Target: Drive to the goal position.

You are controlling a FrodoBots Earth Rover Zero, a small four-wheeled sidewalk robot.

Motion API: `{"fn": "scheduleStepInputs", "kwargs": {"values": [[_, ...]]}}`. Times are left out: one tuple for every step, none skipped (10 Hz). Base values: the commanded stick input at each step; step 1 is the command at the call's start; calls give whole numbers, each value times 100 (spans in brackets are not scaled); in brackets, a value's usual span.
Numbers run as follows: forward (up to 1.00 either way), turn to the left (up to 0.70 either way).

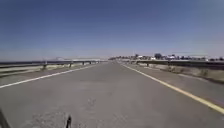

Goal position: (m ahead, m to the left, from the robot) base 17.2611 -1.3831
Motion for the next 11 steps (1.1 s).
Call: {"fn": "scheduleStepInputs", "kwargs": {"values": [[100,0],[100,0],[100,0],[100,0],[100,0],[100,0],[100,0],[100,0],[100,0],[100,0],[100,0]]}}
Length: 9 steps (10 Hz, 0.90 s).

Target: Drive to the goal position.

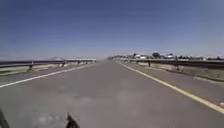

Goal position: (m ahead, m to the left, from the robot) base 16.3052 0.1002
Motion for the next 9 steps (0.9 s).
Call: {"fn": "scheduleStepInputs", "kwargs": {"values": [[100,0],[100,0],[100,0],[100,0],[100,0],[100,0],[100,0],[100,0],[100,0]]}}
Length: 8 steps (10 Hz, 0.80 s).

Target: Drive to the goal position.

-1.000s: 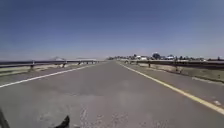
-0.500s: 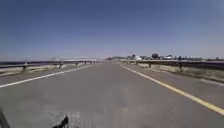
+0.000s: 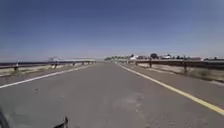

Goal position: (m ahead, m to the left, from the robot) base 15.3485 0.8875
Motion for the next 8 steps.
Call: {"fn": "scheduleStepInputs", "kwargs": {"values": [[100,0],[100,0],[100,0],[100,0],[100,0],[100,0],[100,0],[100,0]]}}
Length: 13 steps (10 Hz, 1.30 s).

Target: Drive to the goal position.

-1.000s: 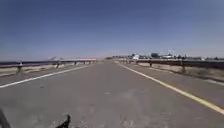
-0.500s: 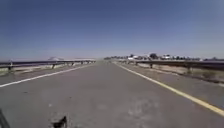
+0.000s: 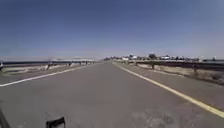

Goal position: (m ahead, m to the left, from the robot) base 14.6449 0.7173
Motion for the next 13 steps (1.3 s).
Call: {"fn": "scheduleStepInputs", "kwargs": {"values": [[100,0],[100,0],[100,0],[100,0],[100,0],[100,0],[100,0],[100,0],[100,10],[100,23],[100,19],[100,6],[100,0]]}}
